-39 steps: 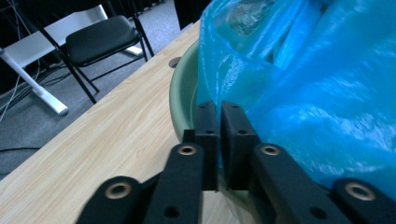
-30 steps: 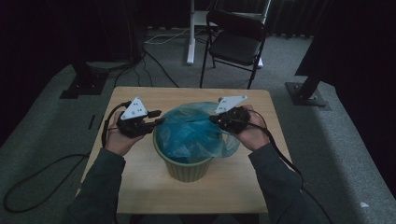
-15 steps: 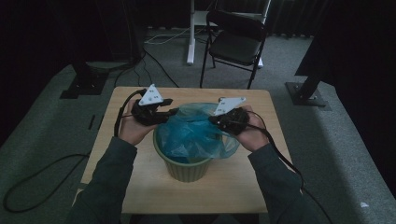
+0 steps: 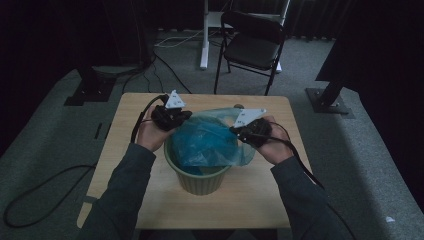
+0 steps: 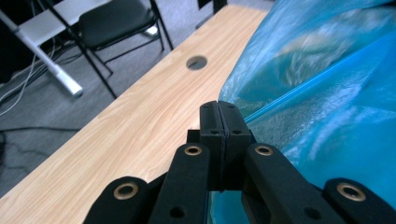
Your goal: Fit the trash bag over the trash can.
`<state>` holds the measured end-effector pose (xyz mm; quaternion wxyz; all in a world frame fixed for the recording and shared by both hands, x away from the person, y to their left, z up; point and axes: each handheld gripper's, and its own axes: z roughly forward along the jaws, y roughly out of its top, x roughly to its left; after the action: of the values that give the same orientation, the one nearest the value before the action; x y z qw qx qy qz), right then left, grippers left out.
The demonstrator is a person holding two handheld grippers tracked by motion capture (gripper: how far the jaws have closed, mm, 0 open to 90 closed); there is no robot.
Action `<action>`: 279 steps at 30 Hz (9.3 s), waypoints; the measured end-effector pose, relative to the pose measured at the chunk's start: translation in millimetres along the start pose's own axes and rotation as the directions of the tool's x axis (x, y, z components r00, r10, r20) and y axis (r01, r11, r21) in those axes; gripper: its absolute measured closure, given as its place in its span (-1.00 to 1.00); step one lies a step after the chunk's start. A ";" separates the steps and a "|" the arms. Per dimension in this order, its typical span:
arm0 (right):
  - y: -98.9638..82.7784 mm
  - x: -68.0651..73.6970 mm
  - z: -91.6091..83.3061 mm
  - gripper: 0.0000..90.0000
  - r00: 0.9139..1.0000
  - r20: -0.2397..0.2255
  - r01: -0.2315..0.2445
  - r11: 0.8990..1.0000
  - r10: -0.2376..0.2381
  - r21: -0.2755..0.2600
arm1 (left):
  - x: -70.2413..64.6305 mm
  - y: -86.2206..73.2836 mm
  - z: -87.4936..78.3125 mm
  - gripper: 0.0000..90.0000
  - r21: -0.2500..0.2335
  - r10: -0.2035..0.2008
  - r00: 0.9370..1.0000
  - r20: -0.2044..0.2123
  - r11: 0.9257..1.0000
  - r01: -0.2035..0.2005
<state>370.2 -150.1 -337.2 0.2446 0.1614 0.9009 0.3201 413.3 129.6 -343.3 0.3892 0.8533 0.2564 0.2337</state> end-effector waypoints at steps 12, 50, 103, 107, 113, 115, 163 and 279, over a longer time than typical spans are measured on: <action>-1.6 -2.8 -10.3 0.52 0.997 0.036 -0.057 0.992 0.061 -0.111 | -9.3 -1.9 -19.9 0.99 -0.060 0.040 0.997 -0.061 0.997 -0.043; -16.9 16.0 -11.8 0.94 0.987 -0.159 -0.028 0.999 0.023 -0.027 | 17.6 -29.6 -26.8 0.98 -0.079 -0.152 0.975 -0.163 0.987 0.140; -4.4 -31.5 20.8 1.00 0.953 -0.049 -0.300 0.953 0.299 -0.027 | 25.3 -48.5 -19.8 0.96 -0.044 -0.178 0.970 -0.168 0.984 0.173; -12.0 -33.2 23.9 1.00 0.947 -0.044 -0.318 0.948 0.317 -0.011 | 25.8 -55.5 -16.5 0.96 -0.030 -0.184 0.969 -0.167 0.983 0.182; -28.1 -34.0 26.3 1.00 0.937 -0.049 -0.345 0.939 0.345 0.007 | 26.1 -68.5 -14.3 0.96 -0.011 -0.195 0.968 -0.158 0.981 0.196; -31.2 -33.9 25.4 1.00 0.935 -0.053 -0.350 0.937 0.350 0.008 | 25.2 -73.2 -14.5 0.96 -0.012 -0.205 0.968 -0.147 0.979 0.206; -54.9 -24.5 -1.7 0.47 0.931 -0.124 -0.350 0.936 0.342 -0.045 | 18.6 -115.5 -55.5 0.49 -0.143 -0.327 0.945 -0.007 0.935 0.323; -74.3 6.3 -17.1 0.44 0.893 -0.377 -0.280 0.959 0.244 -0.041 | -27.6 -133.4 -75.6 0.34 -0.123 -0.195 0.957 0.217 0.967 0.225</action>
<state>345.7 -211.1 -376.5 0.0334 0.2068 0.8846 0.4166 313.0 229.0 -409.0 0.4975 0.8097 0.2868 0.1210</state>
